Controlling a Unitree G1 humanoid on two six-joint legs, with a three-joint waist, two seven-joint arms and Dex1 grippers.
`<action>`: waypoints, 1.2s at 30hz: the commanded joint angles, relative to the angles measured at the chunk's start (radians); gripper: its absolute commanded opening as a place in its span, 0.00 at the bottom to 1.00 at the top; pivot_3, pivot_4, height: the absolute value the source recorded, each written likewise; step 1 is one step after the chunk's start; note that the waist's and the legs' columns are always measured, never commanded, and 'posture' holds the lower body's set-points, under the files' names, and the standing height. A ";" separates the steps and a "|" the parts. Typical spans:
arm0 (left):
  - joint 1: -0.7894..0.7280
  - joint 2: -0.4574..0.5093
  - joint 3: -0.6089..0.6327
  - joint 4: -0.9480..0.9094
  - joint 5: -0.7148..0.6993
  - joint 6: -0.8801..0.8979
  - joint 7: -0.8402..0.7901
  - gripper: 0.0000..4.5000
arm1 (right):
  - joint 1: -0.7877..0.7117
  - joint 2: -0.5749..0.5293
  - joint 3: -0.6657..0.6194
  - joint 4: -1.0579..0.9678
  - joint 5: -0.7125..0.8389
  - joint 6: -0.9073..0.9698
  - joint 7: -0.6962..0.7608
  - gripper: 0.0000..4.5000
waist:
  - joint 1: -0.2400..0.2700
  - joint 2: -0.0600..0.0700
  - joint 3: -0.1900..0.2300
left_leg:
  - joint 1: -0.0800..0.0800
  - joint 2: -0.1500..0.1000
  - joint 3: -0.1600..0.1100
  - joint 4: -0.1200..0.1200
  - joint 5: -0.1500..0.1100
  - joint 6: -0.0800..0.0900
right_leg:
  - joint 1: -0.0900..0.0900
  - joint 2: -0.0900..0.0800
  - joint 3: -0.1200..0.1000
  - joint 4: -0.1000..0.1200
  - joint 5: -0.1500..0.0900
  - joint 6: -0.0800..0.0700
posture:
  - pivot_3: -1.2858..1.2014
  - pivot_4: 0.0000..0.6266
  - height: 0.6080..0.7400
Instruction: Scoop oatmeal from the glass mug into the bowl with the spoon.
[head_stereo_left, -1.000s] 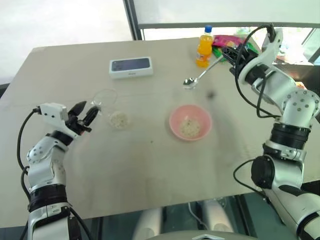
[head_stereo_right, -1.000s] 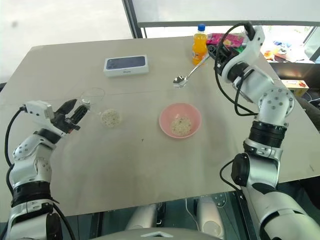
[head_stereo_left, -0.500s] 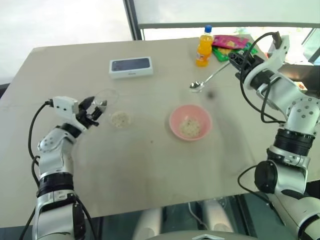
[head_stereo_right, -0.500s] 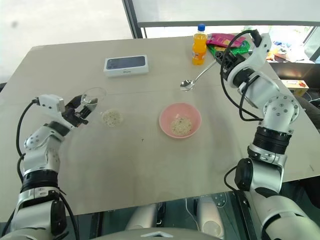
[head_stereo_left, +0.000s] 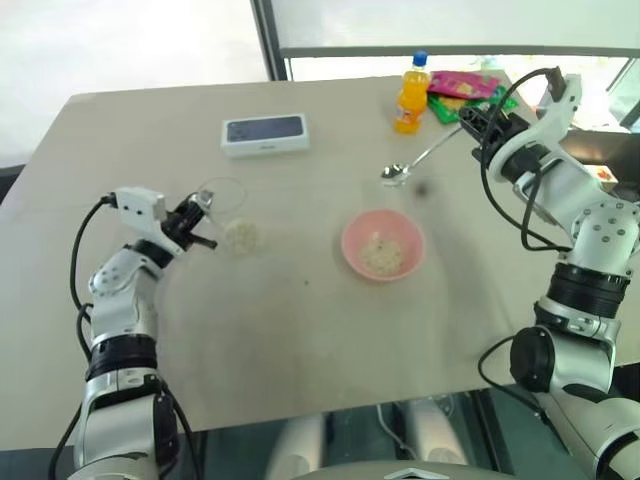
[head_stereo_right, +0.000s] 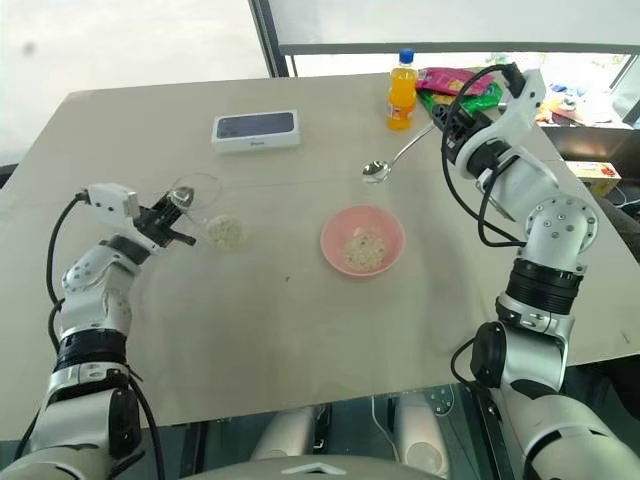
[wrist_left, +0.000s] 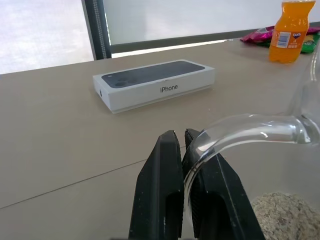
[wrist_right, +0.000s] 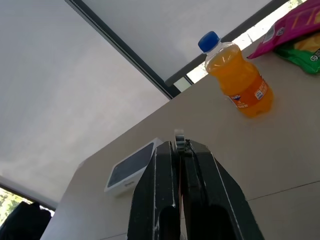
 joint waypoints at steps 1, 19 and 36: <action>-0.054 -0.033 -0.047 -0.038 0.004 0.018 0.002 0.01 | -0.103 -0.013 0.016 -0.054 0.042 -0.002 0.026 0.00 | -0.001 0.000 0.000 | 0.000 0.000 0.000 0.000 0.000 0.000 | 0.000 0.000 0.000 0.000 0.000 0.000 | 0.52 0.24 1.00; -0.301 -0.155 -0.252 0.031 0.141 0.038 0.001 0.01 | -0.123 -0.111 0.412 -0.140 -0.230 -0.018 0.341 0.00 | -0.024 0.000 0.000 | -0.002 -0.001 -0.001 0.000 0.002 -0.004 | -0.001 0.000 0.000 -0.001 0.000 0.000 | 0.52 0.24 1.00; -0.329 -0.109 -0.309 0.077 0.218 0.027 -0.042 0.01 | -0.026 0.074 0.579 -0.042 -0.501 -0.141 0.483 0.00 | -0.028 -0.001 0.000 | -0.001 -0.002 -0.002 0.001 0.003 -0.004 | -0.001 0.000 -0.001 0.000 0.000 0.000 | 0.52 0.24 1.00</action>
